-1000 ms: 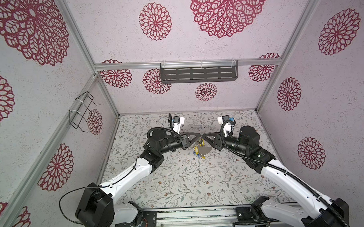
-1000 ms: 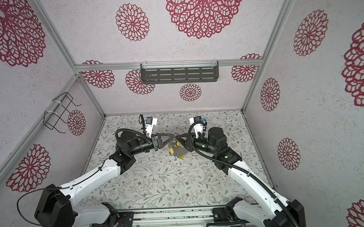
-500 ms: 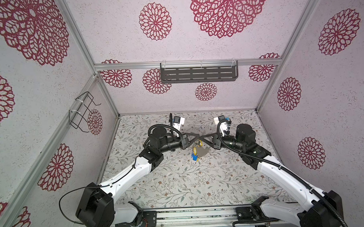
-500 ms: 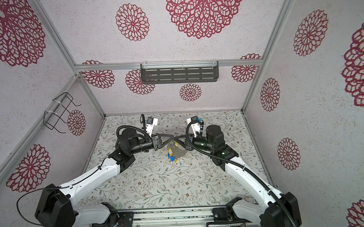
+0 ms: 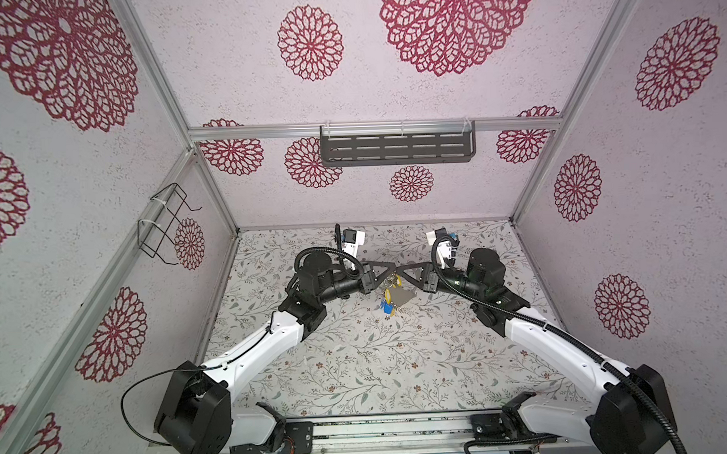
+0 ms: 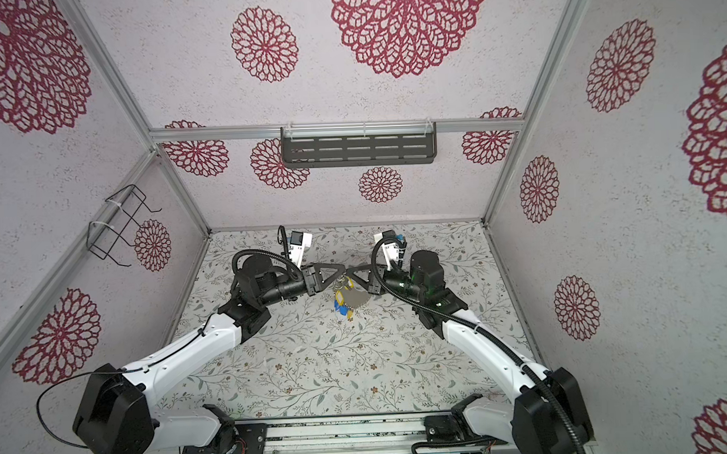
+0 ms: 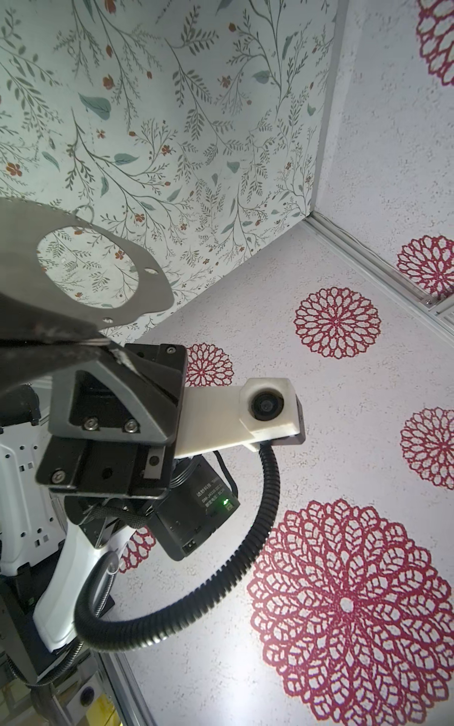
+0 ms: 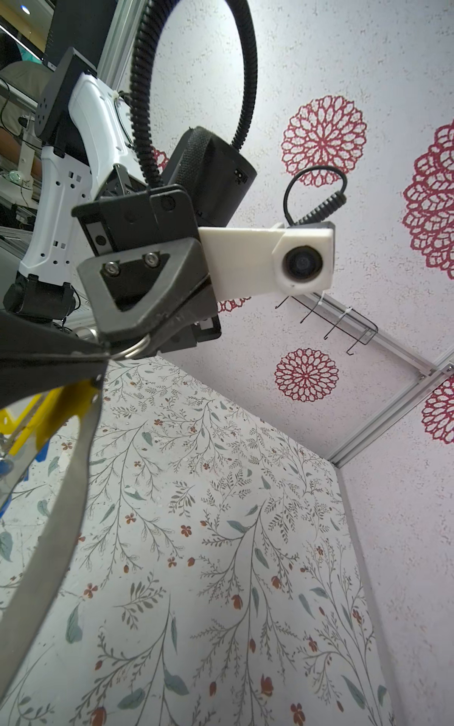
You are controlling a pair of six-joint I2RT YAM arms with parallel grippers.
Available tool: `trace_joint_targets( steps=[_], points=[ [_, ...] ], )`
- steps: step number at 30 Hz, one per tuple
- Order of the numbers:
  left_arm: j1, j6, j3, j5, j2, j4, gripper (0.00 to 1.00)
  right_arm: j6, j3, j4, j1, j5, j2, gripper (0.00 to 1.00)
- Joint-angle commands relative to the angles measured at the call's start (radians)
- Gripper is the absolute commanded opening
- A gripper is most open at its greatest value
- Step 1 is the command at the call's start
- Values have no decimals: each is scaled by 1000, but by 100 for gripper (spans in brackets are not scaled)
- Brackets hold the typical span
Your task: Remove the keys from the keyring
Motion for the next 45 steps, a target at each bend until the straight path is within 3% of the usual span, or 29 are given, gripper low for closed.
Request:
trace_joint_targets(
  steps=[1,8,14,21,35,40,45],
  points=[
    [-20,-15,-4,76,-12,105,0,-64,27,-83,-1,21,-42,21],
    [-17,-12,-1,93,-2,99,0,-169,86,-273,-71,14,-130,18],
    [-17,14,21,111,6,50,0,-250,169,-374,-73,-1,-88,15],
    [-17,23,31,108,1,27,0,-181,135,-246,-57,-57,-45,18],
    [-17,22,47,113,26,27,0,-179,89,-195,-31,-84,-28,16],
    [-17,21,51,112,29,27,0,-173,73,-181,-26,-92,-24,13],
    [-17,19,57,113,34,30,0,-159,67,-155,-9,-96,-10,1]
  ],
)
